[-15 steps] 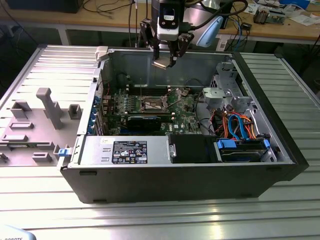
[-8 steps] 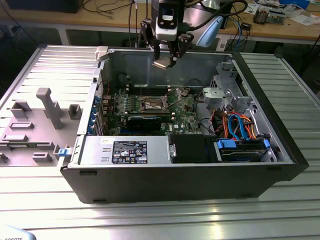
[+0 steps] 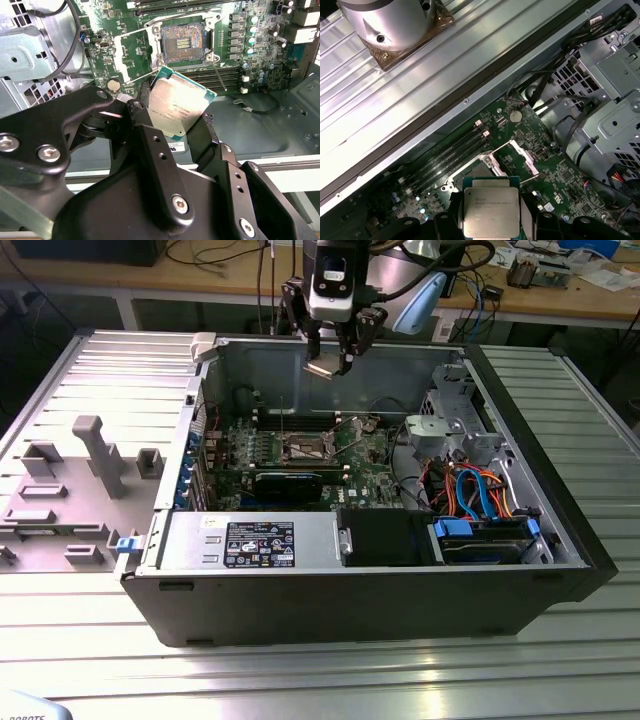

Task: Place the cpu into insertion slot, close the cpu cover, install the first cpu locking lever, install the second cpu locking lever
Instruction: 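Place the cpu into insertion slot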

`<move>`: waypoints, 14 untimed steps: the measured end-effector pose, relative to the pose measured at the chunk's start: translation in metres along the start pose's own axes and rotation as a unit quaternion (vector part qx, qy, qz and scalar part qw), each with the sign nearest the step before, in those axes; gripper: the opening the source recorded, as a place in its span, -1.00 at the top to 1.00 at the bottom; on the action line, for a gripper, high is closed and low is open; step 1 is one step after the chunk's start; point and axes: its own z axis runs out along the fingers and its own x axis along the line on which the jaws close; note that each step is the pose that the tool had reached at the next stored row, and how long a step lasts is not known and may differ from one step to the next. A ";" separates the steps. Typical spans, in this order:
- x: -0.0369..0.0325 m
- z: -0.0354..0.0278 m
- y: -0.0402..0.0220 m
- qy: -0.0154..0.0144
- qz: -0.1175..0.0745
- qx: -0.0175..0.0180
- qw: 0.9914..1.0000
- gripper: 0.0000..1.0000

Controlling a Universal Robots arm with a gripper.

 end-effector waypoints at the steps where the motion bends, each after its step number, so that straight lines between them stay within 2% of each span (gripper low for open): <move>1: 0.0000 0.0000 0.0000 0.000 0.001 0.000 1.000 -0.08; 14: 0.0001 0.0001 0.0000 -0.002 0.019 0.000 1.000 -0.08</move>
